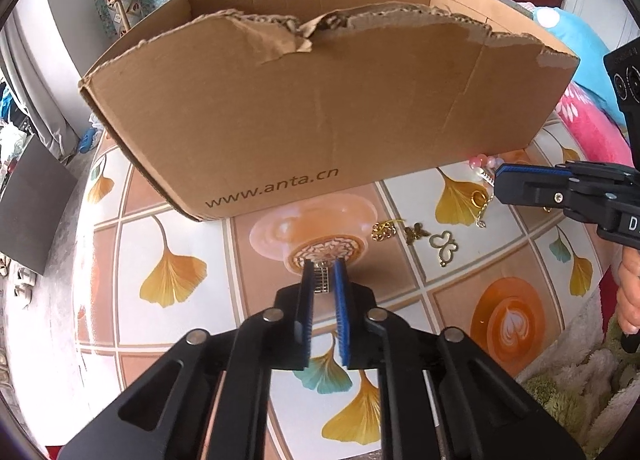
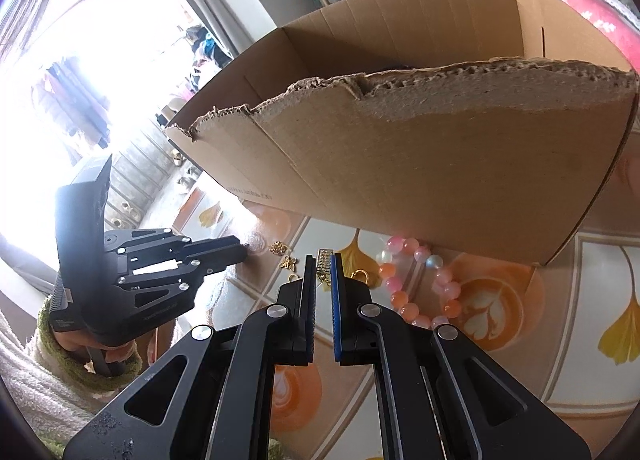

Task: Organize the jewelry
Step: 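Carry both charms over the box and open both grippers inside it, then withdraw both grippers from the box back toward the pink bracelet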

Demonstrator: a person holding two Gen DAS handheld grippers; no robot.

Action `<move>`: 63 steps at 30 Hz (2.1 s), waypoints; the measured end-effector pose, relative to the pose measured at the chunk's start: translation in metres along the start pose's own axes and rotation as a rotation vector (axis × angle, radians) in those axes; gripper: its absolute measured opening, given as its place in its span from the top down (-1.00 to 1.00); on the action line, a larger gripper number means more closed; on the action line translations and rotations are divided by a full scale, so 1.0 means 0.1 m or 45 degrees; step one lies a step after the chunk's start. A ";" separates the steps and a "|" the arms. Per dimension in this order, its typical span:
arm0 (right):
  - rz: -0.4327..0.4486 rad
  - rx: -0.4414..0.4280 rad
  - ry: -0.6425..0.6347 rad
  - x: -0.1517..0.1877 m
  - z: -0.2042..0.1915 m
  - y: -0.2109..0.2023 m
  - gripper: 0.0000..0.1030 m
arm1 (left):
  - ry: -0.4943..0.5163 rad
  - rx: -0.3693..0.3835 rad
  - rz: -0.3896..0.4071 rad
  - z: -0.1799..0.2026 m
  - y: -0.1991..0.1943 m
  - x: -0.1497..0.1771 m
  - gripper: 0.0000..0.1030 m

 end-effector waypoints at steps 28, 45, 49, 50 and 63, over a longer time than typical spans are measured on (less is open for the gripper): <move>0.276 -0.054 -0.257 -0.50 -0.44 -0.76 0.91 | 0.089 0.042 0.470 0.14 -1.21 -0.37 0.92; -0.149 0.097 -0.280 -1.71 0.25 -0.01 0.90 | 0.089 0.376 -0.015 -0.01 0.01 -1.90 0.92; -0.208 0.131 -0.295 -1.72 0.33 0.08 0.90 | 0.059 0.374 -0.139 0.00 0.30 -1.93 0.92; -0.222 0.124 -0.293 -1.73 0.34 0.09 0.90 | 0.055 0.378 -0.152 0.00 0.34 -1.96 0.91; -0.191 0.186 -0.281 -1.85 0.49 0.09 0.76 | -0.002 0.359 -0.242 0.04 0.60 -2.15 0.86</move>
Point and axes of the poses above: each gripper's, at about its wrist camera, not at the fingertips, and y roughly the way its jaws point, z to its right, x to its underside, the point moved 3 cm from there along y, roughly the way its jaws point, and after that the axes turned 2 degrees about x, right-handed, at the moved point
